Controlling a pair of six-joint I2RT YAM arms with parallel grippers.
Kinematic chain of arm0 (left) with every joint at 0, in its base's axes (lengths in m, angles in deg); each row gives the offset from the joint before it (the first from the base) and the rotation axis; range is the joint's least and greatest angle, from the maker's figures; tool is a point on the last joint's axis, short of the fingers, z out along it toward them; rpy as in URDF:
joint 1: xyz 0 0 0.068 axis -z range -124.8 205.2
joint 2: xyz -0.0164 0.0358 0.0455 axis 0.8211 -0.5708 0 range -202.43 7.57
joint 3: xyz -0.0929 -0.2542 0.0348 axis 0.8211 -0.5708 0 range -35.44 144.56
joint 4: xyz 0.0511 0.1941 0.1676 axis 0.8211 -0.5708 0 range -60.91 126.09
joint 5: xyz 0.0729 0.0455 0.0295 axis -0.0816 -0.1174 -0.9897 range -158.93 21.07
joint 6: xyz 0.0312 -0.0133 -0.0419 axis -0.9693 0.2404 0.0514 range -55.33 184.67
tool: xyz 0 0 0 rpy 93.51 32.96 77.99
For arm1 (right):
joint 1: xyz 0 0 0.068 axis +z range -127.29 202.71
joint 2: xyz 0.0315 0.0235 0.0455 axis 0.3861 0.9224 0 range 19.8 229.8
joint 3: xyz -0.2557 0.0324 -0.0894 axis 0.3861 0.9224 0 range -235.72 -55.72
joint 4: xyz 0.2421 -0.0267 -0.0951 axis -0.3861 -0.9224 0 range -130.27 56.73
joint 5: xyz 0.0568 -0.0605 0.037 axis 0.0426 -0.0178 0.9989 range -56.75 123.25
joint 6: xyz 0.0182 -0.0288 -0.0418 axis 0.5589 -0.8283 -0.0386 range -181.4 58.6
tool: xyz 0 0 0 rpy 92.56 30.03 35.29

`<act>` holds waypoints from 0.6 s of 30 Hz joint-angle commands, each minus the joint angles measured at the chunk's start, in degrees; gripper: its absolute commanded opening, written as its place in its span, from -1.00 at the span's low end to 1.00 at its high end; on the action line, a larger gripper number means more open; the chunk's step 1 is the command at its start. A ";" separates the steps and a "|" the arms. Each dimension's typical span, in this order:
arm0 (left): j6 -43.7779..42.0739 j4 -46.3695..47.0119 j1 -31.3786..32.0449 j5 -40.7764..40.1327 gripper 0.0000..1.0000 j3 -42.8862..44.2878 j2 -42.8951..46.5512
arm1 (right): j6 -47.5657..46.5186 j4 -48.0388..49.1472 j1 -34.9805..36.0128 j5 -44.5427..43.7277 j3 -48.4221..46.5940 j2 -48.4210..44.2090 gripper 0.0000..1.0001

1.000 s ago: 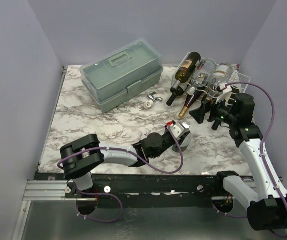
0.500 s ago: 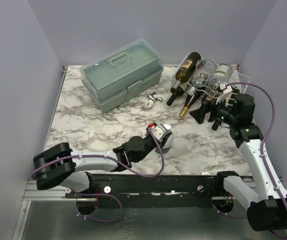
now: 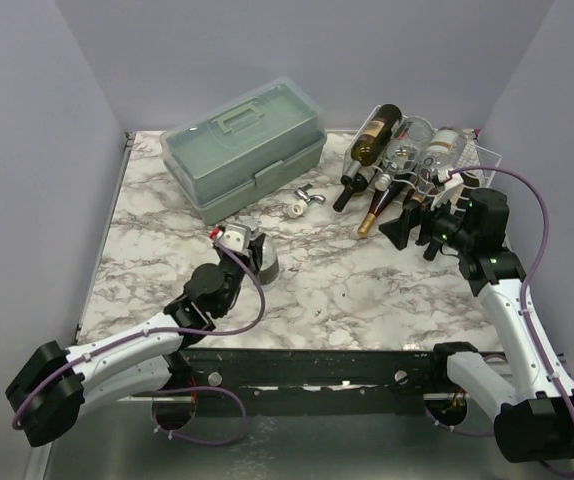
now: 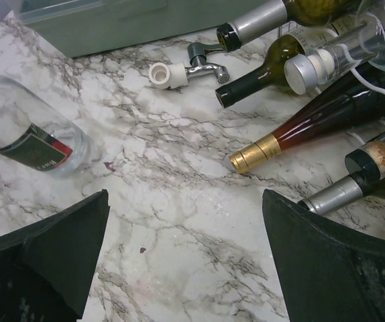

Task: Take the wine bottle off the wine rack
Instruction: Move the wine bottle to the center of the board.

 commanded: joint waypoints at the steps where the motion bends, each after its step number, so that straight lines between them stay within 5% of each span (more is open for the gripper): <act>1: 3.12 5.19 -6.30 -5.83 -1.00 -0.25 7.52 | -1.20 0.98 -0.31 0.71 0.52 -0.60 0.99; 18: 8.93 0.82 -29.57 -9.92 -1.00 2.16 8.24 | -1.46 0.71 -0.32 1.35 0.40 -0.74 0.99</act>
